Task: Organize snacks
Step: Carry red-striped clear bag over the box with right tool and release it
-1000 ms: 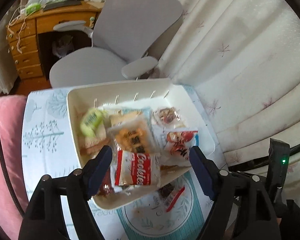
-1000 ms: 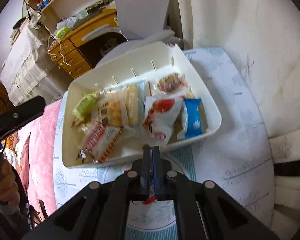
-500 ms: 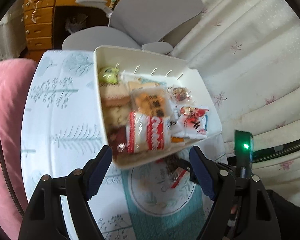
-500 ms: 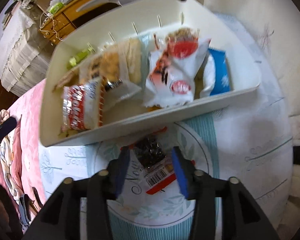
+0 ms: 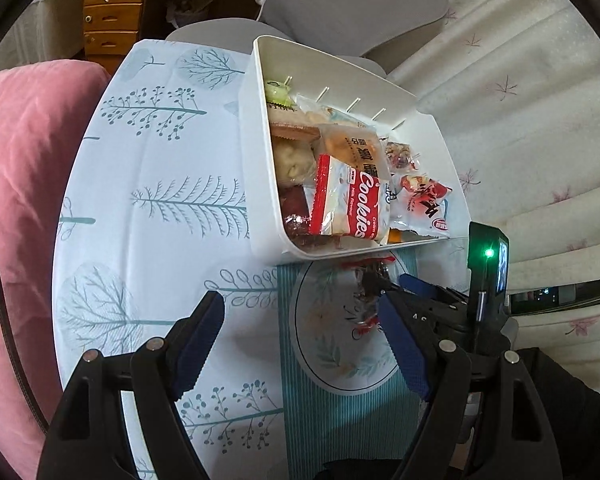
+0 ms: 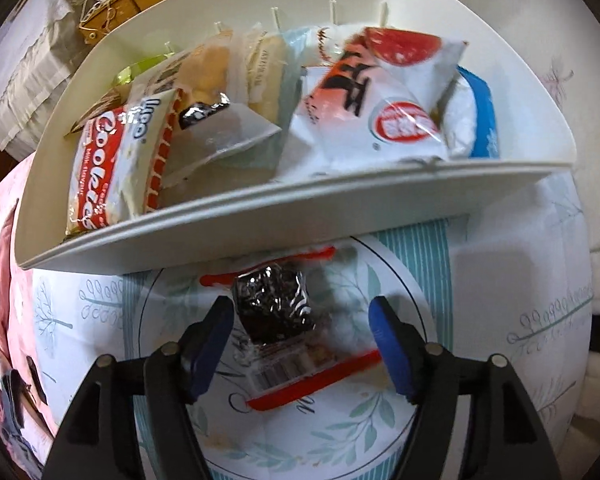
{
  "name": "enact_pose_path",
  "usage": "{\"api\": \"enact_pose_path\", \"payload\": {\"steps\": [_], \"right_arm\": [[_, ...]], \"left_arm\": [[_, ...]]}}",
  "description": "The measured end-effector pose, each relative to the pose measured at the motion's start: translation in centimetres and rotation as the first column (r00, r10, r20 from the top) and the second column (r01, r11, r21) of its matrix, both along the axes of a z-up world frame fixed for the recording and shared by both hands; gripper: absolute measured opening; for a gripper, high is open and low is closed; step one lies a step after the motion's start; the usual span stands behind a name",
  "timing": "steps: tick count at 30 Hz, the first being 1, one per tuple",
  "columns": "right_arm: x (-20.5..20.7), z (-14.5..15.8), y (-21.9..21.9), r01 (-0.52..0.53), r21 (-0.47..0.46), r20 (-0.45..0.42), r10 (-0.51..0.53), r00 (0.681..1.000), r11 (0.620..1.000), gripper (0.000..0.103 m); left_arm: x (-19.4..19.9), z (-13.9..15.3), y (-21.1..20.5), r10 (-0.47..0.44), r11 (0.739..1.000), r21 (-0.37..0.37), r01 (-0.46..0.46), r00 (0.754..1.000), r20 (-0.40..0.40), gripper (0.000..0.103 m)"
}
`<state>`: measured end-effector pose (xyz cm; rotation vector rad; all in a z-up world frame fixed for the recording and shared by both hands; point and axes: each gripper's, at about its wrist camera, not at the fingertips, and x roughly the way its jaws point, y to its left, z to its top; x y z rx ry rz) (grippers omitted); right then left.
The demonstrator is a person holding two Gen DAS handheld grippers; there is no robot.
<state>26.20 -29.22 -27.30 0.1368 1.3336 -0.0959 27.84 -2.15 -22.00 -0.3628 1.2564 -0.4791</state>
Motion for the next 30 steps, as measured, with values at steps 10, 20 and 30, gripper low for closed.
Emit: {"api": "enact_pose_path", "payload": {"steps": [10,20,30], "right_arm": [[0.4,0.2,2.0,-0.040,0.043,-0.013,0.040,0.999,0.998,0.085],[1.0,-0.8,4.7,-0.042,-0.072,-0.027,0.041,0.999,0.997,0.070],[1.3,1.3,5.5,-0.070,-0.012,0.035,0.071,0.997,0.997,0.008]], "left_arm": [[-0.2,-0.3,1.1,0.028,1.000,0.012,-0.028,0.999,-0.021,0.078],[-0.7,0.3,2.1,0.038,0.998,0.051,-0.036,0.999,-0.024,0.078],[-1.9,1.8,0.6,-0.014,0.997,0.079,0.015,1.000,-0.009,0.078]]}}
